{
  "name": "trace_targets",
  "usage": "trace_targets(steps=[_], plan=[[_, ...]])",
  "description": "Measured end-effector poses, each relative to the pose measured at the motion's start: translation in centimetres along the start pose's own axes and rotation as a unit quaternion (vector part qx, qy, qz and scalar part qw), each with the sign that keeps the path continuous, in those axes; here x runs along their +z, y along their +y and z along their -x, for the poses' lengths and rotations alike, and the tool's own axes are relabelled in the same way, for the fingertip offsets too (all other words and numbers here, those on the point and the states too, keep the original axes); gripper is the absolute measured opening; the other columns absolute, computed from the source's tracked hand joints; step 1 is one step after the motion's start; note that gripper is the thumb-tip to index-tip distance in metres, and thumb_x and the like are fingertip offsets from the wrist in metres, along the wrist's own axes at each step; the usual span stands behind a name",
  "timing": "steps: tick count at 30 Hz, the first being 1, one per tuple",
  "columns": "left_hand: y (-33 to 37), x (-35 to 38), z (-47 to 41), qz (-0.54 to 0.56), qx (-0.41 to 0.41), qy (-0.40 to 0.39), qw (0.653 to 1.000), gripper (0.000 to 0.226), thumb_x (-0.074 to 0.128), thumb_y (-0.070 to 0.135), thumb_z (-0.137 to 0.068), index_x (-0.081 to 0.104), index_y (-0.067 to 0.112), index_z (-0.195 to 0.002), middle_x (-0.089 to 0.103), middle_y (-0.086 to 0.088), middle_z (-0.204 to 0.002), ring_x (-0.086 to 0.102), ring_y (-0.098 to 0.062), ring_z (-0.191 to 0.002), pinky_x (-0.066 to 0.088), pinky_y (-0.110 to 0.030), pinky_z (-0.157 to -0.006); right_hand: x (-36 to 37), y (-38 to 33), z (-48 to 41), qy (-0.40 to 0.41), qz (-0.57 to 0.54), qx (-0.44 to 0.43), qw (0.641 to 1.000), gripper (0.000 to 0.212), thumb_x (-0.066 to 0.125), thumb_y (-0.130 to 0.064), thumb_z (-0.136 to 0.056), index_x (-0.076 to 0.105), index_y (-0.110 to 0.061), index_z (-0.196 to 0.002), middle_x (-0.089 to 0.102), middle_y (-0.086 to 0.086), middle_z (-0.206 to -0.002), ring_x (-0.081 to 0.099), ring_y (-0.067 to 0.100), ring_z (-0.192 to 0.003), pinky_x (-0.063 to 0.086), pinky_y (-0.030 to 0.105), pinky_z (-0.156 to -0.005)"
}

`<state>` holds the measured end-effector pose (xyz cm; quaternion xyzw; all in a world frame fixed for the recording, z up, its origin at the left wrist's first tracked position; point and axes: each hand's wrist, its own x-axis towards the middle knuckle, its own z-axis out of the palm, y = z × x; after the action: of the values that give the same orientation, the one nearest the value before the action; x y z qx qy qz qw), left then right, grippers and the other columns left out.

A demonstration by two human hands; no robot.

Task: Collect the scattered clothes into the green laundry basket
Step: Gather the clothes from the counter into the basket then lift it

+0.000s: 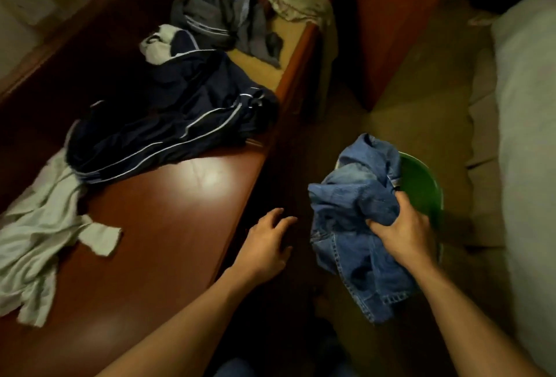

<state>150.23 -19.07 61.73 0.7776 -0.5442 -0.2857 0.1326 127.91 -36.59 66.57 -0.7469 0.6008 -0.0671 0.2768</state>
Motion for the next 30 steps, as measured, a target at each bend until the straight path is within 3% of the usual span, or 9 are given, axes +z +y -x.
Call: trace_targets(steps=[3, 7, 9, 11, 16, 19, 23, 27, 30], plan=[[4.2, 3.8, -4.4, -0.067, 0.029, -0.068, 0.995, 0.076, 0.066, 0.042, -0.090, 0.026, 0.036, -0.155, 0.016, -0.005, -0.166, 0.017, -0.027, -0.152, 0.023, -0.047, -0.122, -2.4, 5.0, -2.3, 0.031, -0.058, 0.062, 0.996, 0.074, 0.088, -0.033, -0.070, 0.051, -0.028, -0.134, 0.067, 0.011, -0.117, 0.062, 0.038, -0.107, 0.057, 0.048, -0.087], [7.6, 8.8, -9.7, -0.149, 0.080, -0.161, 0.972, 0.080, 0.065, 0.039, -0.090, 0.022, 0.032, -0.157, 0.014, -0.012, -0.166, 0.016, -0.032, -0.152, 0.013, -0.052, -0.123, -5.2, 10.5, -5.4, 0.061, -0.093, 0.099, 0.989, 0.081, 0.082, -0.045, -0.064, 0.047, -0.031, -0.136, 0.066, 0.006, -0.123, 0.058, 0.039, -0.115, 0.054, 0.055, -0.092], [8.2, 11.5, -12.0, -0.199, 0.105, -0.199, 0.954, 0.079, 0.063, 0.044, -0.092, 0.021, 0.032, -0.158, 0.013, -0.012, -0.166, 0.012, -0.033, -0.153, 0.005, -0.056, -0.124, -6.6, 11.6, -7.0, 0.071, -0.094, 0.100, 0.988, 0.071, 0.085, -0.033, -0.070, 0.052, -0.027, -0.133, 0.067, 0.006, -0.122, 0.061, 0.036, -0.113, 0.054, 0.045, -0.090], [8.0, 14.1, -13.9, -0.249, 0.127, -0.231, 0.932, 0.071, 0.052, 0.051, -0.097, 0.021, 0.031, -0.158, 0.011, -0.012, -0.167, 0.006, -0.035, -0.155, -0.002, -0.060, -0.123, -7.4, 12.8, -9.1, 0.084, -0.084, 0.093, 0.989, 0.062, 0.086, -0.023, -0.074, 0.056, -0.024, -0.129, 0.069, 0.007, -0.119, 0.065, 0.031, -0.107, 0.050, 0.032, -0.081], [5.5, 17.4, -16.2, -0.402, 0.197, -0.315, 0.837, 0.058, 0.037, 0.051, -0.102, 0.026, 0.035, -0.156, 0.018, -0.010, -0.166, -0.001, -0.039, -0.154, -0.008, -0.070, -0.117, -6.6, 14.1, -13.7, 0.091, -0.085, 0.086, 0.989, 0.068, 0.087, -0.037, -0.073, 0.053, -0.027, -0.132, 0.066, 0.005, -0.124, 0.060, 0.032, -0.114, 0.049, 0.034, -0.081], [4.2, 18.5, -17.0, -0.432, 0.225, -0.331, 0.808, 0.052, 0.026, 0.055, -0.103, 0.032, 0.036, -0.152, 0.034, -0.009, -0.159, 0.007, -0.041, -0.153, -0.011, -0.072, -0.114, -4.4, 14.2, -16.0, 0.087, -0.113, 0.080, 0.986, 0.069, 0.087, -0.034, -0.073, 0.052, -0.022, -0.131, 0.063, 0.004, -0.127, 0.059, 0.029, -0.117, 0.044, 0.031, -0.081], [3.2, 19.3, -18.8, -0.438, 0.275, -0.341, 0.785, 0.050, 0.027, 0.058, -0.102, 0.037, 0.039, -0.147, 0.045, -0.002, -0.145, 0.030, -0.035, -0.145, -0.016, -0.076, -0.110, -0.6, 14.4, -18.5, 0.067, -0.076, 0.082, 0.991, 0.072, 0.085, -0.043, -0.072, 0.048, -0.028, -0.133, 0.063, 0.003, -0.129, 0.060, 0.031, -0.116, 0.051, 0.040, -0.083], [2.1, 19.3, -19.6, -0.405, 0.281, -0.359, 0.793, 0.047, 0.031, 0.057, -0.103, 0.037, 0.042, -0.147, 0.047, 0.003, -0.141, 0.034, -0.032, -0.140, -0.010, -0.076, -0.111, 4.3, 14.4, -20.1, 0.026, -0.040, 0.087, 0.995, 0.072, 0.085, -0.039, -0.075, 0.046, -0.026, -0.134, 0.061, 0.009, -0.132, 0.058, 0.036, -0.119, 0.054, 0.047, -0.088], [1.8, 19.7, -19.7, -0.389, 0.280, -0.355, 0.803, 0.045, 0.030, 0.057, -0.103, 0.039, 0.044, -0.146, 0.046, 0.005, -0.140, 0.032, -0.031, -0.140, -0.015, -0.075, -0.110, 8.3, 15.7, -21.0, -0.128, 0.025, 0.089, 0.987, 0.072, 0.085, -0.040, -0.075, 0.048, -0.019, -0.133, 0.057, 0.015, -0.135, 0.056, 0.039, -0.122, 0.052, 0.048, -0.095]])
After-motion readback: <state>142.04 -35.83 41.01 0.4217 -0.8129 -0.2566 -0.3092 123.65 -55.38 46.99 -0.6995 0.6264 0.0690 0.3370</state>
